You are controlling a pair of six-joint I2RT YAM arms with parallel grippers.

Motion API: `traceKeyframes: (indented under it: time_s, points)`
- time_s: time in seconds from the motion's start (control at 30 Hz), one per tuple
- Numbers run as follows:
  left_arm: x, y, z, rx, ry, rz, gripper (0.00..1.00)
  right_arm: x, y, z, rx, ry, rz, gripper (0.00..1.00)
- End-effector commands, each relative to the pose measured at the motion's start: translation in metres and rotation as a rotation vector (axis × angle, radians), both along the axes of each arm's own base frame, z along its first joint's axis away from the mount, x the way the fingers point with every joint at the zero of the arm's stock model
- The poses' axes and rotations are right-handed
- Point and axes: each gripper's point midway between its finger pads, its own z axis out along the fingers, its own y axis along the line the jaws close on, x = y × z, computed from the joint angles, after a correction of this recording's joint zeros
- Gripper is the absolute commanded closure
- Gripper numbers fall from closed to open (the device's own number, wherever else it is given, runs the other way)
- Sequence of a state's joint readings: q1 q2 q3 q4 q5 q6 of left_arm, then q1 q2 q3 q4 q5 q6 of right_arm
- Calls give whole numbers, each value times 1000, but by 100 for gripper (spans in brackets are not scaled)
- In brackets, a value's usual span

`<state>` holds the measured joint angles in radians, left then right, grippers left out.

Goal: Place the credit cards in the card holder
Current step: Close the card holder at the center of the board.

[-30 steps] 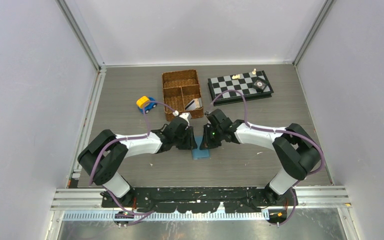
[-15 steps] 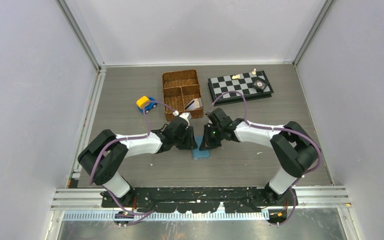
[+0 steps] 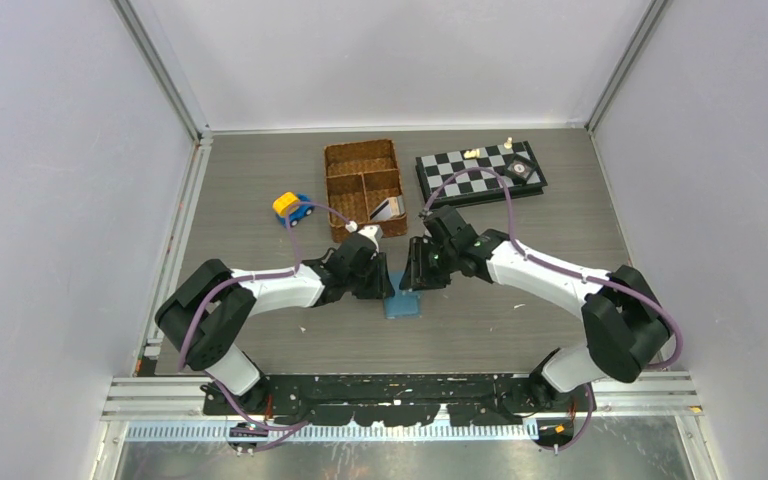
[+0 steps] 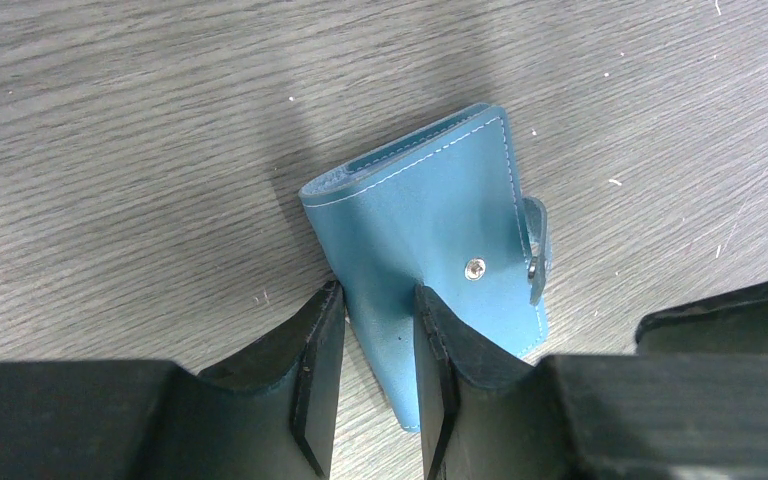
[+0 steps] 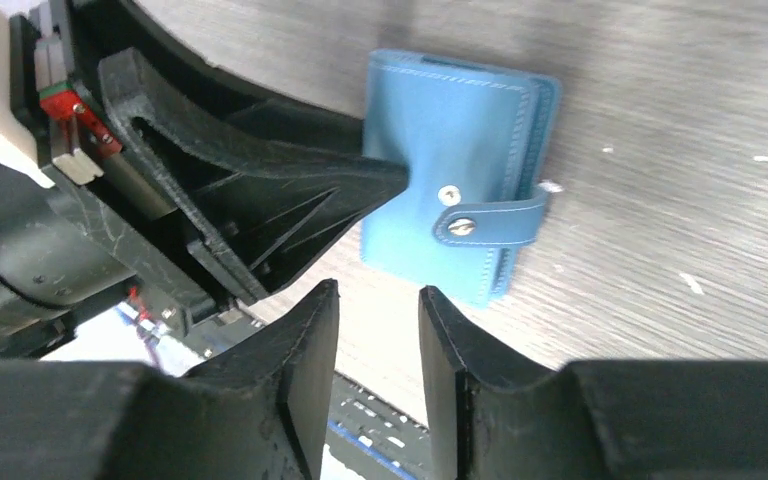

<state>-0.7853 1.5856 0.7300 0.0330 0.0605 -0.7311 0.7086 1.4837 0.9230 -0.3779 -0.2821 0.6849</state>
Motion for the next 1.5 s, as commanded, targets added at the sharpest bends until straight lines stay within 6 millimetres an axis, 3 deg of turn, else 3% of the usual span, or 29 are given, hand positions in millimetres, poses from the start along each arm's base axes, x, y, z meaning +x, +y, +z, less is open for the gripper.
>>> traceKeyframes:
  time_s: [0.0, 0.17, 0.37, 0.57, 0.9, 1.23, 1.47]
  points:
    - [-8, 15, -10, 57, 20, 17, 69, 15, -23, 11, -180, -116, -94, 58]
    - [-8, 14, -8, 46, 19, 13, 69, 25, -37, 4, -396, -178, -146, 58]
    - [-9, 13, -8, 40, 21, 10, 69, 25, -15, -5, -453, -200, -137, 58]
    - [-9, 13, -7, 40, 19, 9, 69, 28, -14, -14, -533, -206, -149, 62]
    - [-9, 13, -8, 42, 20, 9, 69, 32, -14, -20, -557, -211, -153, 77]
    - [-9, 13, -9, 43, 23, 8, 69, 28, -20, -22, -572, -203, -148, 99]
    - [-10, 14, -8, 40, 22, 9, 69, 19, -12, -26, -443, -164, -76, 100]
